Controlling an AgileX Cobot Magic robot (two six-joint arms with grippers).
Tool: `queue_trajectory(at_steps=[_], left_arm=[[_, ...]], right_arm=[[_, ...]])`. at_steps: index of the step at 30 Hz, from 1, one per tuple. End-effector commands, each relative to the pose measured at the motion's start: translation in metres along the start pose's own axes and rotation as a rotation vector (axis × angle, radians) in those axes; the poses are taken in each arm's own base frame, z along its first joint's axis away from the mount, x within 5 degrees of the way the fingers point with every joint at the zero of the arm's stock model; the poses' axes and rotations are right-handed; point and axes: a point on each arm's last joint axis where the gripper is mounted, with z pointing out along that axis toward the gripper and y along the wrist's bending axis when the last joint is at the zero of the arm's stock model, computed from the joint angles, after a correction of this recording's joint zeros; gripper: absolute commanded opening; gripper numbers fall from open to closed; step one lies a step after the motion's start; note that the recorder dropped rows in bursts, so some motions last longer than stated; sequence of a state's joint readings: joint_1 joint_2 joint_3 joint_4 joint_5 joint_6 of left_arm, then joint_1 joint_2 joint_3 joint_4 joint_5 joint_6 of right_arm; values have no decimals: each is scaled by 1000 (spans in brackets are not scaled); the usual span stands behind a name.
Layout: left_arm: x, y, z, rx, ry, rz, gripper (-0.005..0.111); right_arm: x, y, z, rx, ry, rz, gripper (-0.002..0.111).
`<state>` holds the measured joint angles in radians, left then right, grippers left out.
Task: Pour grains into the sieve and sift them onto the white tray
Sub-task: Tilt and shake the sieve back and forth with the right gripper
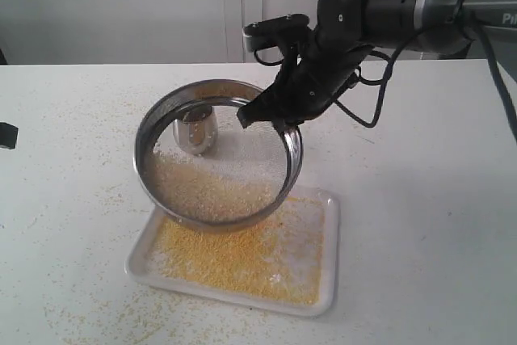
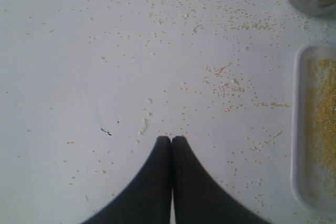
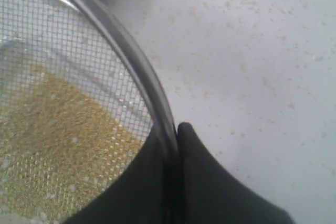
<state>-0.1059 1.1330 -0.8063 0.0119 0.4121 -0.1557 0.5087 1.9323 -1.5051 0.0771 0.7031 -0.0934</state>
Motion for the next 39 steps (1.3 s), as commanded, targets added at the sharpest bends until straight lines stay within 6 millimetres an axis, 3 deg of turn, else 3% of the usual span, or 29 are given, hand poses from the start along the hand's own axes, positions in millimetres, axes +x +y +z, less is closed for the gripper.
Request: queue_trajectory(at_steps=[1, 2, 5, 7, 9, 11, 13, 15, 17, 19, 20, 23, 24, 27, 28, 31, 33, 34, 36, 37, 39], left_arm=[[3, 1, -1, 0, 7, -7, 0], [3, 1, -1, 0, 7, -7, 0], [3, 1, -1, 0, 7, -7, 0], [3, 1, -1, 0, 7, -7, 0], [3, 1, -1, 0, 7, -7, 0], [3, 1, -1, 0, 7, -7, 0], [3, 1, -1, 0, 7, -7, 0], [3, 1, -1, 0, 7, -7, 0], [3, 1, -1, 0, 7, -7, 0], [3, 1, -1, 0, 7, -7, 0], [3, 1, -1, 0, 7, -7, 0], [3, 1, -1, 0, 7, -7, 0], [3, 1, -1, 0, 7, -7, 0], [3, 1, -1, 0, 7, -7, 0], [3, 1, -1, 0, 7, -7, 0], [3, 1, -1, 0, 7, -7, 0], [3, 1, -1, 0, 7, -7, 0], [3, 1, -1, 0, 7, -7, 0], [3, 1, -1, 0, 7, -7, 0], [3, 1, -1, 0, 7, -7, 0], [3, 1, -1, 0, 7, -7, 0]], right_arm=[[7, 15, -8, -56, 87, -383, 0], [7, 11, -7, -28, 92, -376, 0], [-1, -5, -7, 50, 4, 1, 0], [-4, -5, -8, 44, -25, 136, 0], [-1, 6, -7, -10, 9, 73, 0], [7, 18, -8, -76, 99, -170, 0], [15, 17, -9, -92, 177, -367, 0], [16, 3, -9, -30, 194, -307, 0], [12, -11, -9, 29, 147, -81, 0], [11, -12, -8, 14, 137, 114, 0], [13, -9, -7, -23, 161, 96, 0], [22, 2, -8, -136, 245, -206, 0], [21, -5, -7, -96, 241, -187, 0], [16, -31, -7, 23, 172, 214, 0], [17, -29, -7, -27, 179, 225, 0], [25, -4, -8, -313, 274, 27, 0], [27, -8, -7, -309, 275, -100, 0], [25, -18, -5, -232, 260, -33, 0], [20, -39, -2, -51, 186, 295, 0], [19, -40, 0, -43, 177, 365, 0], [20, -26, 1, -136, 191, 216, 0]])
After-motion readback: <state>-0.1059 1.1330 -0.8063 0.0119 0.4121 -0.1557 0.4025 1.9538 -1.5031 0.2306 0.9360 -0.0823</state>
